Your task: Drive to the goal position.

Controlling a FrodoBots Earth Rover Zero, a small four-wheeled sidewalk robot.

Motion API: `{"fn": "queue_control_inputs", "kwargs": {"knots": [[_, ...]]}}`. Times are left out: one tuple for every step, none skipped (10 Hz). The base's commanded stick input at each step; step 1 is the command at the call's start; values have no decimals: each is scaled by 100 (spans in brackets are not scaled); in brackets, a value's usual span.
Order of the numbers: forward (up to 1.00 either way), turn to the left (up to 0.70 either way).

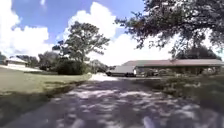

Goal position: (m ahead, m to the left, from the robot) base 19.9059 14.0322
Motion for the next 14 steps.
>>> {"fn": "queue_control_inputs", "kwargs": {"knots": [[70, 11], [70, 26], [70, 35], [70, 35], [70, 35], [70, 31], [70, 0], [70, 0], [70, 0], [70, 0], [70, 0], [70, 0], [70, 0], [70, 0]]}}
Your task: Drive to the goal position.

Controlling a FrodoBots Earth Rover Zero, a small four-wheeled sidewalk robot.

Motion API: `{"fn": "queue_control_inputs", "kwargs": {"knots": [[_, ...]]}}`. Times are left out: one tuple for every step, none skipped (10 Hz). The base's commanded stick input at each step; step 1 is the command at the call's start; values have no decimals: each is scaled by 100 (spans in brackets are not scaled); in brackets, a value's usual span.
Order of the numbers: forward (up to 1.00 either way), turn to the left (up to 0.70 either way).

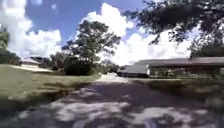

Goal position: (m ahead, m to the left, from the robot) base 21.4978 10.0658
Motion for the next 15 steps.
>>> {"fn": "queue_control_inputs", "kwargs": {"knots": [[70, 0], [70, 0], [70, 0], [70, 0], [70, 0], [70, 0], [70, 0], [70, 0], [70, 0], [70, 0], [70, 0], [70, 10], [70, 28], [70, 35], [70, 35]]}}
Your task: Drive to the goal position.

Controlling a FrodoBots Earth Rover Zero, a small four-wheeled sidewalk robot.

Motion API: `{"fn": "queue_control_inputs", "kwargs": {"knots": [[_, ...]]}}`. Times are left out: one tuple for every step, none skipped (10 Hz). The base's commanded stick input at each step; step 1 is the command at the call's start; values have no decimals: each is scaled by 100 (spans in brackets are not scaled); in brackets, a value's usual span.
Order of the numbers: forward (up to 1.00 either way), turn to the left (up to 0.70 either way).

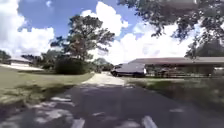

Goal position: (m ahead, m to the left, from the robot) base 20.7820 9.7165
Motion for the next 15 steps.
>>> {"fn": "queue_control_inputs", "kwargs": {"knots": [[70, 33], [70, 26], [70, 19], [70, 0], [70, 0], [70, 0], [70, 0], [70, 0], [70, 0], [70, 12], [70, 33], [70, 11], [70, 0], [70, 0], [70, 0]]}}
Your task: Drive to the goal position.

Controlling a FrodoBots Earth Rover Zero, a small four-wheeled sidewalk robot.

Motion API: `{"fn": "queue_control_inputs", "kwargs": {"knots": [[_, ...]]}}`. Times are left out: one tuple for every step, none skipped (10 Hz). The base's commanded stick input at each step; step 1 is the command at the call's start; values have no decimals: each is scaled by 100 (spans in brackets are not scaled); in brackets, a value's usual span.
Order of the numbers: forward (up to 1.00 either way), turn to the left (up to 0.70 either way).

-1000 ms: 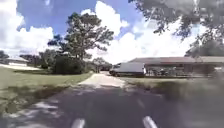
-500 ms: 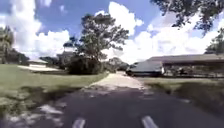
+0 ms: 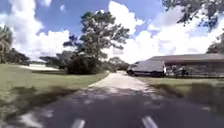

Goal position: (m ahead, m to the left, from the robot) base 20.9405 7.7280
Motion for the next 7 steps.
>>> {"fn": "queue_control_inputs", "kwargs": {"knots": [[70, 0], [70, 0], [70, 0], [70, 0], [70, 0], [70, 0], [70, 14]]}}
